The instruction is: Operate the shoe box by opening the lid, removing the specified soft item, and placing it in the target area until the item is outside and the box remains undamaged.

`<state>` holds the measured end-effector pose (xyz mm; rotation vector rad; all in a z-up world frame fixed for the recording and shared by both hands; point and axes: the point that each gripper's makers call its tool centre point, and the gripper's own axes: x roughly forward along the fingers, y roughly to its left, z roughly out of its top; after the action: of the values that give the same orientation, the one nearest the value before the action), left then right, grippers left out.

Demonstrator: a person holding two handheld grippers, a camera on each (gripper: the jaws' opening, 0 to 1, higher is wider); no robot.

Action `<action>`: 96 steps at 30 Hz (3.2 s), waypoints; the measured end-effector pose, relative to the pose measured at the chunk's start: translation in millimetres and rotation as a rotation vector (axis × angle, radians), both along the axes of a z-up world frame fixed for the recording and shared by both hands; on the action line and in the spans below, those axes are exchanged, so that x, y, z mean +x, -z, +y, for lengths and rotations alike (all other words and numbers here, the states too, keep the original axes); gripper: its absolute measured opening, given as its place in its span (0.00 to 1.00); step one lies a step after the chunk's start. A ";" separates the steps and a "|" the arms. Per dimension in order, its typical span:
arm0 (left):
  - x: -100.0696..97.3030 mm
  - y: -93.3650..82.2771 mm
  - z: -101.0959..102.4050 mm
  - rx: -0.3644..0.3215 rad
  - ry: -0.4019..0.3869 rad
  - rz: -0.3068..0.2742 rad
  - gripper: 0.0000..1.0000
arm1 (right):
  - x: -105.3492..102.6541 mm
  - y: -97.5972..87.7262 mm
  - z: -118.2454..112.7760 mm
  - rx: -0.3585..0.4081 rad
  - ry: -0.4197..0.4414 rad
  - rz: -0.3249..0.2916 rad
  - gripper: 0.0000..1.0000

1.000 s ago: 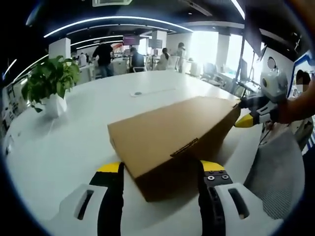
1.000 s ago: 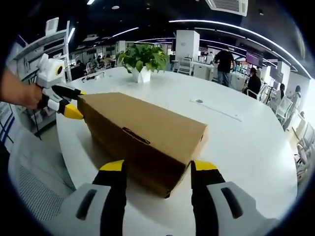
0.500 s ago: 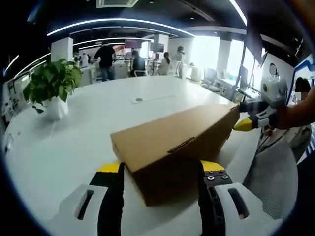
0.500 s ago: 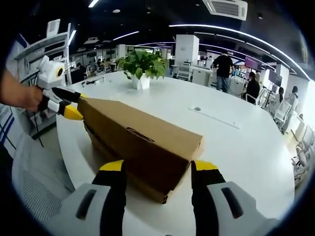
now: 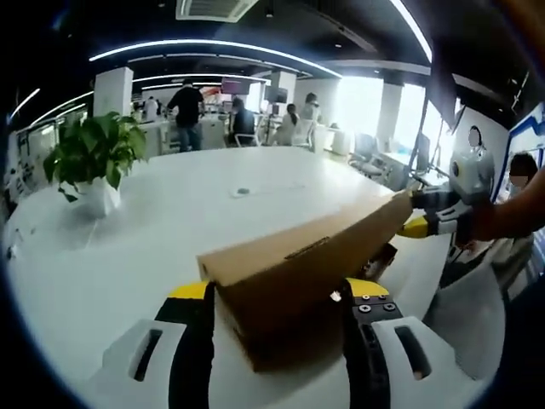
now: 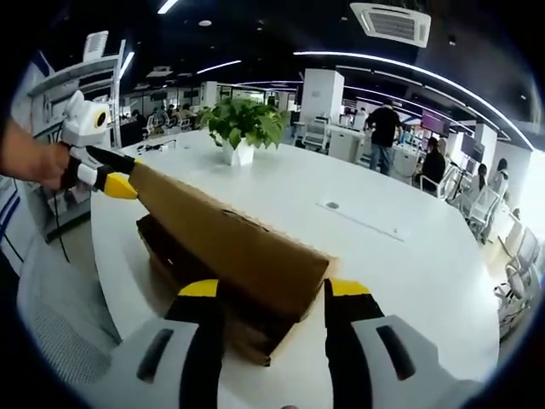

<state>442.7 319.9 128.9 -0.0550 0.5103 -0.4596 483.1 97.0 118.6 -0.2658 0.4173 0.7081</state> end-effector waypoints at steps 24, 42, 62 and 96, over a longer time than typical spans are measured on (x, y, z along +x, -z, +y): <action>56.2 -38.7 1.5 0.035 -0.014 -0.098 0.65 | 79.8 -45.9 -12.2 -0.054 0.092 -0.185 0.01; 23.0 17.1 40.2 0.075 -0.097 0.085 0.47 | 113.4 -51.4 -8.8 -0.126 0.145 -0.171 0.00; -16.6 79.3 31.7 0.202 -0.020 0.254 0.02 | 125.9 -51.0 -6.8 -0.132 0.133 -0.156 0.00; -13.0 88.8 28.4 0.160 -0.036 0.256 0.09 | 205.8 -12.0 9.7 -0.180 0.144 -0.020 0.00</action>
<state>429.8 348.3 40.1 0.0312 0.7948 -0.3768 688.9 106.7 130.6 -0.4080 0.4766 0.5267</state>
